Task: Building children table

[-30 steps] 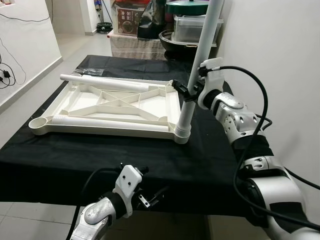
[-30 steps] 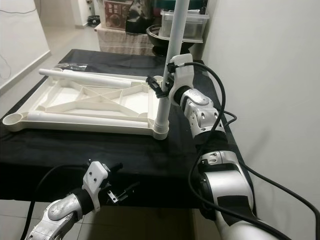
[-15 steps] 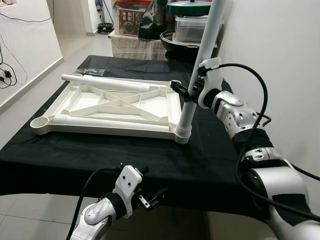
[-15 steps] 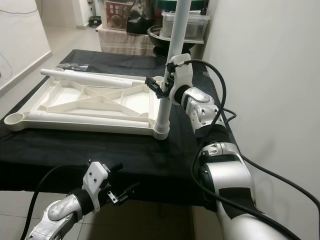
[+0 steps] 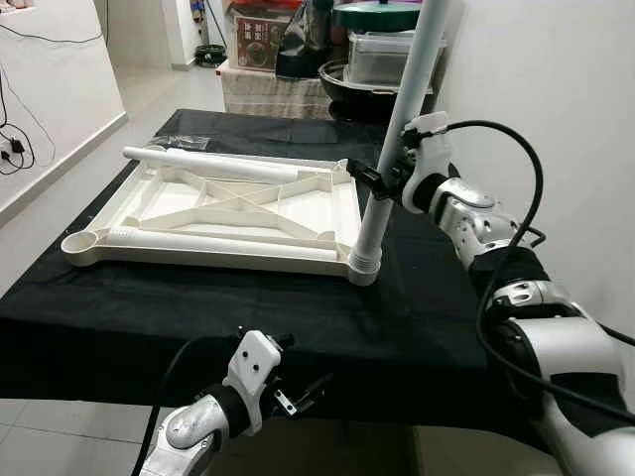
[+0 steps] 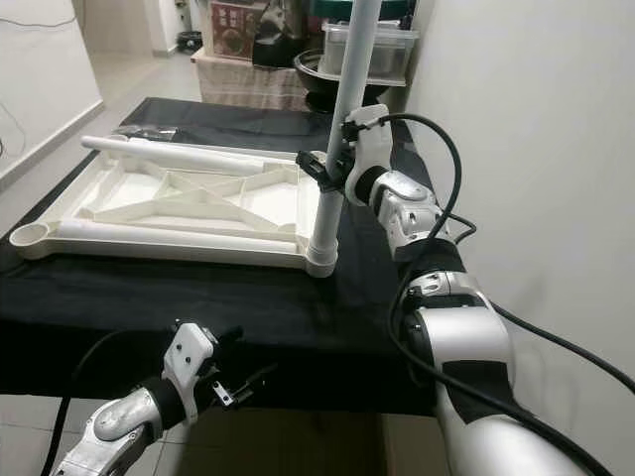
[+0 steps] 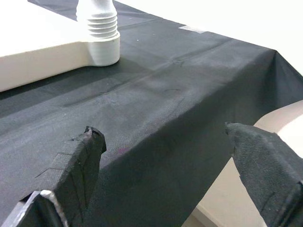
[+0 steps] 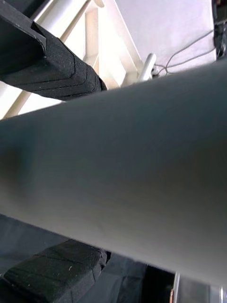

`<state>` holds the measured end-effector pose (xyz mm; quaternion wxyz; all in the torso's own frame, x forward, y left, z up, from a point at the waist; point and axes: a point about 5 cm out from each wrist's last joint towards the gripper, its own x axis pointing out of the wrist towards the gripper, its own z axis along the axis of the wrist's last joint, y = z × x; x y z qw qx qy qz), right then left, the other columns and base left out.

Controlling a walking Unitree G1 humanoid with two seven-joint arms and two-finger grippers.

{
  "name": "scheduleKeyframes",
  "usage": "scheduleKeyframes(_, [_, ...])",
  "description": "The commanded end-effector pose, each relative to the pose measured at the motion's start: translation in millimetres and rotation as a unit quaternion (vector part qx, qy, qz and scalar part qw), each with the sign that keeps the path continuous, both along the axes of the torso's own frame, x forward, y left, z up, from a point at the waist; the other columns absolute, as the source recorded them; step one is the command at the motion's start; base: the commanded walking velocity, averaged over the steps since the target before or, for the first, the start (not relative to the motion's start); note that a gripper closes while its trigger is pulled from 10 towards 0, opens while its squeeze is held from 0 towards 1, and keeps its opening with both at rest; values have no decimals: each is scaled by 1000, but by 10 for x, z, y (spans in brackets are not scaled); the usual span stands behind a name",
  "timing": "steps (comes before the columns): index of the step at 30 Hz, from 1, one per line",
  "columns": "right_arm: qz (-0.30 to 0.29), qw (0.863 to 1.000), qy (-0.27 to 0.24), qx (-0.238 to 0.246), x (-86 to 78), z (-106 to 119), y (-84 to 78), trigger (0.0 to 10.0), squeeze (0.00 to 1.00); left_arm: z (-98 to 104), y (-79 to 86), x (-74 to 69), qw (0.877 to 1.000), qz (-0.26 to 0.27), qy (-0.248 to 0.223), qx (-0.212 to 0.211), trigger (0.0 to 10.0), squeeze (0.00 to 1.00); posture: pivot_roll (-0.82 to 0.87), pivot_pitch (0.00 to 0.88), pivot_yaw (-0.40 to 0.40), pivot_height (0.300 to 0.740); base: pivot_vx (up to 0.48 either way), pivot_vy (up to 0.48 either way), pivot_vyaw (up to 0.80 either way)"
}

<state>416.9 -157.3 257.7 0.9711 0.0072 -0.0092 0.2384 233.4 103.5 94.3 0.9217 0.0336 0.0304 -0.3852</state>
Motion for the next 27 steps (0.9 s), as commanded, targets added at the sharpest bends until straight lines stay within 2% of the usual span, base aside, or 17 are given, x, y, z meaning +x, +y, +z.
scheduleKeyframes(1, [4, 1000, -12, 9, 6, 68, -9, 10000, 0, -9, 0, -29, 1000, -5, 1, 1, 10000, 0, 16, 0, -102, 740, 0, 0, 0])
scheduleKeyframes(15, [67, 997, -41, 24, -20, 125, 40, 10000, 0, -17, -7, -43, 1000, -9, 1, 0, 10000, 0, 28, 0, -108, 740, 0, 0, 0])
scheduleKeyframes(27, [67, 997, -41, 14, -18, 92, 28, 10000, 0, -26, -22, -62, 1000, -10, 3, -2, 10000, 0, 36, 0, -113, 740, 0, 0, 0])
